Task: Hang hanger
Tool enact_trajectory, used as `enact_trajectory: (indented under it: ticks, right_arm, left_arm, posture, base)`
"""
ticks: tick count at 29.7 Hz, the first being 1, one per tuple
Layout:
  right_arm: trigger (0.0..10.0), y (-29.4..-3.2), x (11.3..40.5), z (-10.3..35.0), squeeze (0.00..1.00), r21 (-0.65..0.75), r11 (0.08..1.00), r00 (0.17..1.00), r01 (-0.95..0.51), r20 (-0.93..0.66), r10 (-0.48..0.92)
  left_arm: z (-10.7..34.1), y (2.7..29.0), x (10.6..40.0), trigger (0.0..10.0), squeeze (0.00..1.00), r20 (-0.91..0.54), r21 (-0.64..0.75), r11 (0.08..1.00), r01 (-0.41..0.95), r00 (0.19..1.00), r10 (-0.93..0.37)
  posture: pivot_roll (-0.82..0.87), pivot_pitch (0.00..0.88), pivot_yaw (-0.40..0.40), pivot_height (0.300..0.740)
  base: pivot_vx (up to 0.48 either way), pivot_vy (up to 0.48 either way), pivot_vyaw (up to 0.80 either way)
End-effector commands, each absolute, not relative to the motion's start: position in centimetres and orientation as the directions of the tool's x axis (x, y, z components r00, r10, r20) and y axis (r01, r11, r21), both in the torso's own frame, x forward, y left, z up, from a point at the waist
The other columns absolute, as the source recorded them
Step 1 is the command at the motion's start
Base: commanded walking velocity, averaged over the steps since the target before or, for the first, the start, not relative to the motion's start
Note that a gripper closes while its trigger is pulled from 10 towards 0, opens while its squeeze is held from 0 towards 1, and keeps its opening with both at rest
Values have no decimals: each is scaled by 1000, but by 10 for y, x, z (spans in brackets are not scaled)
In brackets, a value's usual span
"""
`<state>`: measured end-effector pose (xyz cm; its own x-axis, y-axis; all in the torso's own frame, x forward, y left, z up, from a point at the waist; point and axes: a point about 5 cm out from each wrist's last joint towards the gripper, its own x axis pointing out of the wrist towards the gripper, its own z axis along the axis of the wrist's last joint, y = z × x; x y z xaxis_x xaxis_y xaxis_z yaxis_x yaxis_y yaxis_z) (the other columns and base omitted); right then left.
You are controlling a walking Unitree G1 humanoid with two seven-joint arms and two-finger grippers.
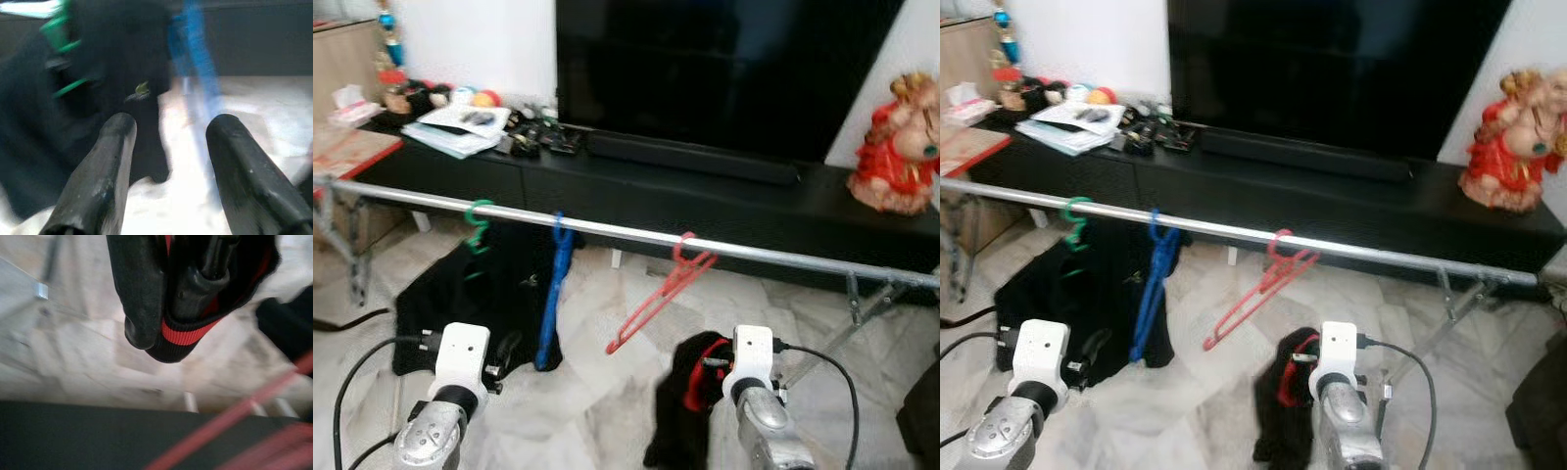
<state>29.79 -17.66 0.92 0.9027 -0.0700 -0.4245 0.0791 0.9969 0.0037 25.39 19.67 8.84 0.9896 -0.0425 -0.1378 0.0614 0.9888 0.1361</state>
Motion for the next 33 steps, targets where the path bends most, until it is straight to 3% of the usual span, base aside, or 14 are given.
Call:
enact_trajectory:
  ticks: [1,10,20,25,33]
  right_arm:
    - [10000,-172,307,20,0,24,997,922,78,-381,-63]
    - [10000,-172,307,19,0,28,996,920,81,-386,-64]
    - [10000,-172,306,18,0,31,996,919,85,-388,-66]
    - [10000,-176,306,18,0,22,996,919,88,-388,-72]
    - [10000,-175,310,20,0,14,997,919,78,-389,-66]
  left_arm:
    - [92,203,253,10000,0,-131,159,986,46,991,-25]
    - [96,206,252,10000,0,-117,171,984,41,993,-21]
    - [109,198,258,10000,0,-155,220,938,270,959,-239]
    - [128,200,274,10000,0,-98,297,932,209,977,-188]
    - [128,184,300,10000,0,-140,221,936,275,958,-249]
  posture:
    - [168,0,-53,740]
    - [170,0,-53,740]
    - [165,0,-45,740]
    - [169,0,-54,740]
    - [173,0,-74,740]
  base:
    - [277,0,0]
    - [185,0,0]
    - [0,0,0]
    - [0,0,0]
    - [0,0,0]
